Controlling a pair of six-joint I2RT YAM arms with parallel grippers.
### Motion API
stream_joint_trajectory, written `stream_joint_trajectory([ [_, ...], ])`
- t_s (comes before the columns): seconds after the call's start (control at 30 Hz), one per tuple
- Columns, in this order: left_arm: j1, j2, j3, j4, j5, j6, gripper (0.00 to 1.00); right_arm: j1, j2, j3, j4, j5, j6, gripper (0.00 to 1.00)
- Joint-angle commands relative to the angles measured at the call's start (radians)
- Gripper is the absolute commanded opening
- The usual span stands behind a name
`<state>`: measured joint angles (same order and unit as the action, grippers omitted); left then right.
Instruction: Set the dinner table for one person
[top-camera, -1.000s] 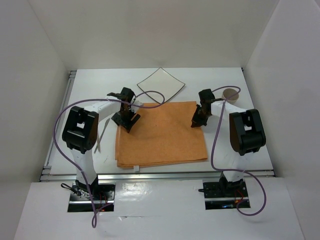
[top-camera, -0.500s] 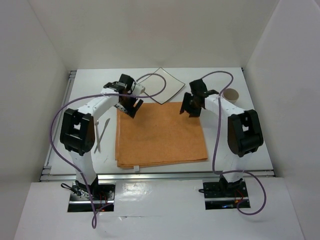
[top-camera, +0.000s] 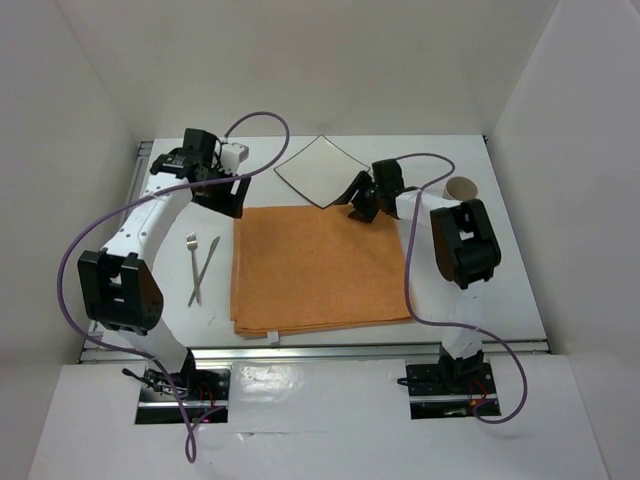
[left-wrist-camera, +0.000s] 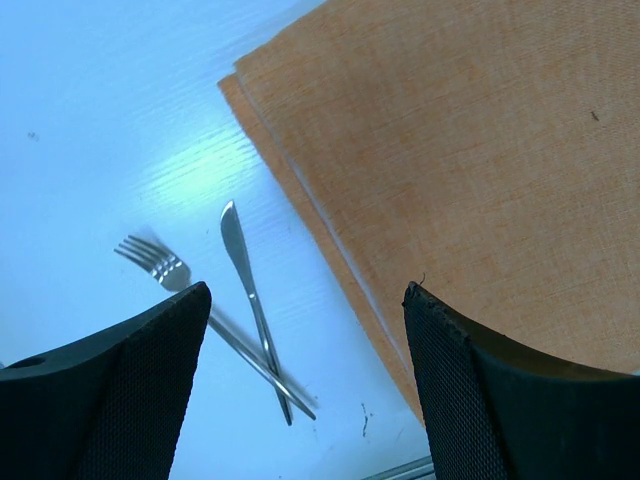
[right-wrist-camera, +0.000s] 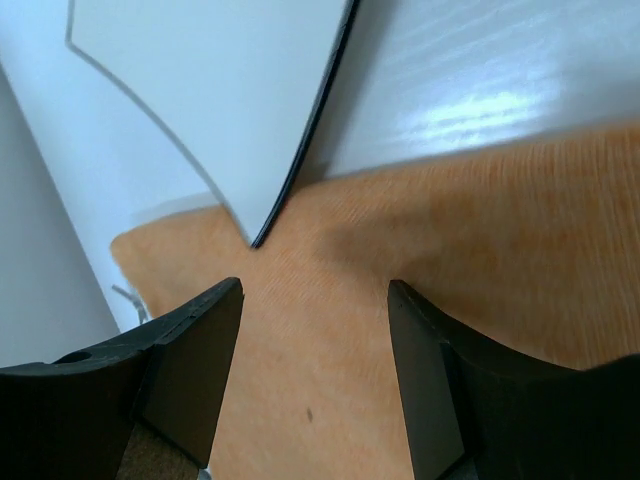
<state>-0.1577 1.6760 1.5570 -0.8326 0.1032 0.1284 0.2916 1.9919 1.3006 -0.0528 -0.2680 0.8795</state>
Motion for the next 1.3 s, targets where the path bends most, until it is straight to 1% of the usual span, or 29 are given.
stream_joint_trajectory([
  [0.0,0.049,-0.068,-0.017,-0.025,0.032,0.011,0.84,-0.006,0.077,0.081,0.128,0.0,0.046,0.68],
  [0.1,0.092,-0.068,-0.017,-0.036,0.045,0.011,0.84,-0.028,0.139,0.103,0.22,-0.013,0.045,0.65],
  [0.23,0.135,-0.068,-0.026,-0.045,0.059,0.011,0.84,-0.048,0.186,0.138,0.234,-0.049,0.035,0.61],
  [0.3,0.149,-0.068,-0.026,-0.045,0.059,0.011,0.84,-0.057,0.168,0.138,0.234,-0.062,0.026,0.58],
  [0.37,0.161,-0.059,-0.026,-0.045,0.059,0.011,0.84,-0.057,0.145,0.138,0.174,-0.044,0.026,0.58],
  [0.47,0.181,-0.038,-0.035,-0.045,0.059,0.02,0.84,-0.069,0.125,0.097,0.223,-0.043,0.061,0.58],
  [0.5,0.181,-0.029,-0.035,-0.045,0.059,0.02,0.84,-0.081,0.168,0.11,0.223,-0.074,0.099,0.58],
  [0.63,0.199,0.007,0.023,-0.057,0.081,0.011,0.84,-0.081,0.251,0.181,0.249,-0.129,0.151,0.58],
  [0.77,0.199,0.028,0.032,-0.066,0.095,0.011,0.84,-0.081,0.301,0.199,0.277,-0.129,0.185,0.58],
  [0.87,0.199,0.037,0.032,-0.066,0.095,0.011,0.84,-0.081,0.337,0.232,0.213,-0.119,0.197,0.58],
  [1.0,0.208,0.037,0.041,-0.066,0.104,0.011,0.84,-0.081,0.372,0.243,0.223,-0.096,0.217,0.58],
  [1.2,0.208,0.047,0.051,-0.076,0.115,0.002,0.84,-0.072,0.451,0.262,0.223,-0.086,0.3,0.51],
  [1.27,0.208,0.047,0.051,-0.076,0.115,-0.009,0.84,-0.063,0.47,0.262,0.223,-0.086,0.326,0.44],
])
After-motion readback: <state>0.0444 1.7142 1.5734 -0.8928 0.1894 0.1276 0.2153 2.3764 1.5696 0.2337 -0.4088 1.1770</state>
